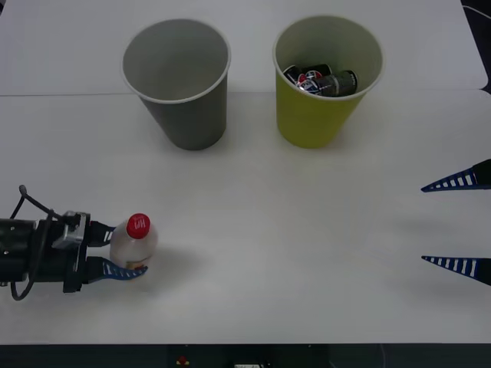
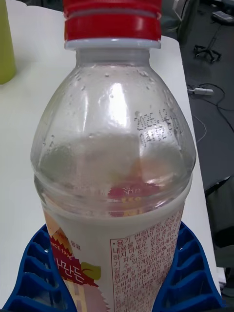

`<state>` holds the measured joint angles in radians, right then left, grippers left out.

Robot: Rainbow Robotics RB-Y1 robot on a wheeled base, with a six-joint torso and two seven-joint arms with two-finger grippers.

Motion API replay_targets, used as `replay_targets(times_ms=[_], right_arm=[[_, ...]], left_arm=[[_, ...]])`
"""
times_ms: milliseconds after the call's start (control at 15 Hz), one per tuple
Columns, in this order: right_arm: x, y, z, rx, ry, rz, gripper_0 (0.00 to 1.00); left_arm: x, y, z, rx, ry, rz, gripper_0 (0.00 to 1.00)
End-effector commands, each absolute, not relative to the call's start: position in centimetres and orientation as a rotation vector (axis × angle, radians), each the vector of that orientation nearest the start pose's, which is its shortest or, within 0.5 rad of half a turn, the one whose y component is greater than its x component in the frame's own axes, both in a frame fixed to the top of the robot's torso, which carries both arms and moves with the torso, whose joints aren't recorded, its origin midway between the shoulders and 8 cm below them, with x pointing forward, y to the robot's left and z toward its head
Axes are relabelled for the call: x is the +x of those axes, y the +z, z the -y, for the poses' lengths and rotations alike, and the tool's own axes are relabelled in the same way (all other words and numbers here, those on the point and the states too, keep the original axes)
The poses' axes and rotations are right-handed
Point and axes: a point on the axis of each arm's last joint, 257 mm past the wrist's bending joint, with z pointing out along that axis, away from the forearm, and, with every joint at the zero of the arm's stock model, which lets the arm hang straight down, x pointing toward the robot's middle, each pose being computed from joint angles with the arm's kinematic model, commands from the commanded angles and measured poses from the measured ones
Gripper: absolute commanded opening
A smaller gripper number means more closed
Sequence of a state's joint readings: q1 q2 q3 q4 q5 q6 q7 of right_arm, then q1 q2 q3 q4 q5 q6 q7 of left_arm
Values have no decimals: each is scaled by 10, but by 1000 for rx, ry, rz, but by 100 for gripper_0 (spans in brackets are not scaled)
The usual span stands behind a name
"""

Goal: Put the can into the green bin and the plastic bottle into the gray bin

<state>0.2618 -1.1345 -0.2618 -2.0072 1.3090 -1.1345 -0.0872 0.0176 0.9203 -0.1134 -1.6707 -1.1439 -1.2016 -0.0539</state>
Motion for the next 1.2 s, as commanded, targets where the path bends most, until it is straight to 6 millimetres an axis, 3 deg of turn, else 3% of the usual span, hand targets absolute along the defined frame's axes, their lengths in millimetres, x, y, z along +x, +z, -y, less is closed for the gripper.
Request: replay_targets(times_ms=[67, 667, 933, 1200], right_arm=[[341, -167, 286, -1634, 209, -1596, 100], [341, -167, 286, -1634, 209, -1596, 100], [341, -167, 286, -1634, 209, -1596, 100], [341, -167, 286, -1634, 209, -1596, 100]], left_arm=[[343, -218, -198, 1424, -687, -1622, 0], [365, -154, -176, 1153, -562, -1903, 0], [368, -120, -182, 1031, -451, -1987, 0], [374, -94, -195, 1018, -391, -2003, 0]])
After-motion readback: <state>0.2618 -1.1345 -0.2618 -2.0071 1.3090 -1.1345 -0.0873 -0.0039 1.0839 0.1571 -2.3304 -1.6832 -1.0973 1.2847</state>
